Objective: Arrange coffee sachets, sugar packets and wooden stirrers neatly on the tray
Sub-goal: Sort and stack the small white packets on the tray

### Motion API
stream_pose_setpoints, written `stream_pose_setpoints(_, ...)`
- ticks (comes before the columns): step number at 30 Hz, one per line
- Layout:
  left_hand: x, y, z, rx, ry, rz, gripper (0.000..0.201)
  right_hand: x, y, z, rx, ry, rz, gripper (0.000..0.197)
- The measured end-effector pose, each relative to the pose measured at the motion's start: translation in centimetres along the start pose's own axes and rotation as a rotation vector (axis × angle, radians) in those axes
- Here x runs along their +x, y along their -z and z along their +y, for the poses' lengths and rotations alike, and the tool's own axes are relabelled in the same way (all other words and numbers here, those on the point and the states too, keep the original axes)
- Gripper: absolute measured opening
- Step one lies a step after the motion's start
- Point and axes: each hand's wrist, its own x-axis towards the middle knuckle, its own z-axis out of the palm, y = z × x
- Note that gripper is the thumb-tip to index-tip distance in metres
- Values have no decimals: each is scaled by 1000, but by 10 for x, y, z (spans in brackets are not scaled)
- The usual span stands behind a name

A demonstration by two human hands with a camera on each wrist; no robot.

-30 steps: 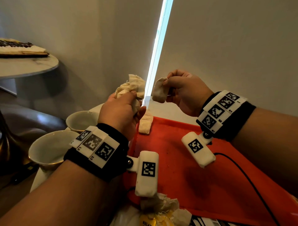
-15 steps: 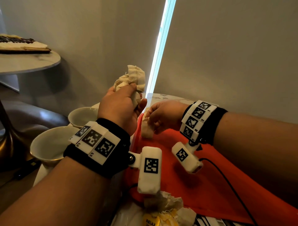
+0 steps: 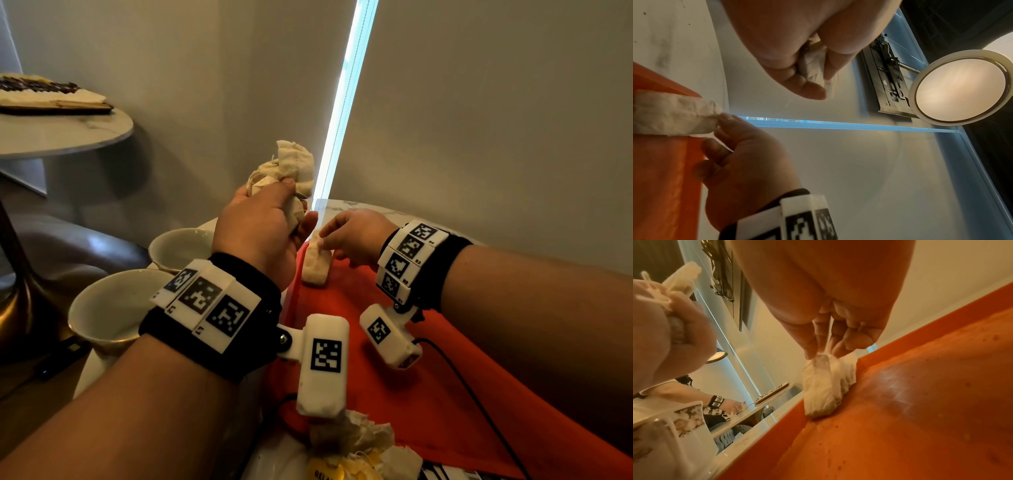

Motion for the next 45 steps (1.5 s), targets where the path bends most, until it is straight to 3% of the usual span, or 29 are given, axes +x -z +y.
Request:
stream_pose_setpoints(4,-1,0,0,9,-16,-2,21,-5,5,0,76,84,75,6)
stream_pose_setpoints(10,-2,-1,1,0,16,-2,12,-14,-7,-3,249,3,-280,20)
stream_pose_setpoints(18,1,-1,-1,19,23,-16,13,-7,-18,5,227,-19,-353,11)
stream_pose_setpoints(22,4,0,-2,17,30,-49,17,-8,-10,7,272,8,-278,10)
stream_pose_setpoints(24,4,-1,-3,28,26,-79,23,-10,2,3,326,65,-123,14)
stream_pose_setpoints(28,4,-1,-7,65,44,-110,29,-16,34,-7,646,149,128,15)
stream_pose_setpoints(33,5,1,-11,123,63,-144,30,-30,52,-23,740,225,54,33)
stream_pose_setpoints(38,6,2,-13,183,73,-167,32,-35,47,-26,622,280,1,14)
stream_pose_setpoints(45,9,1,-16,162,37,-107,31,-29,49,-18,614,265,67,14)
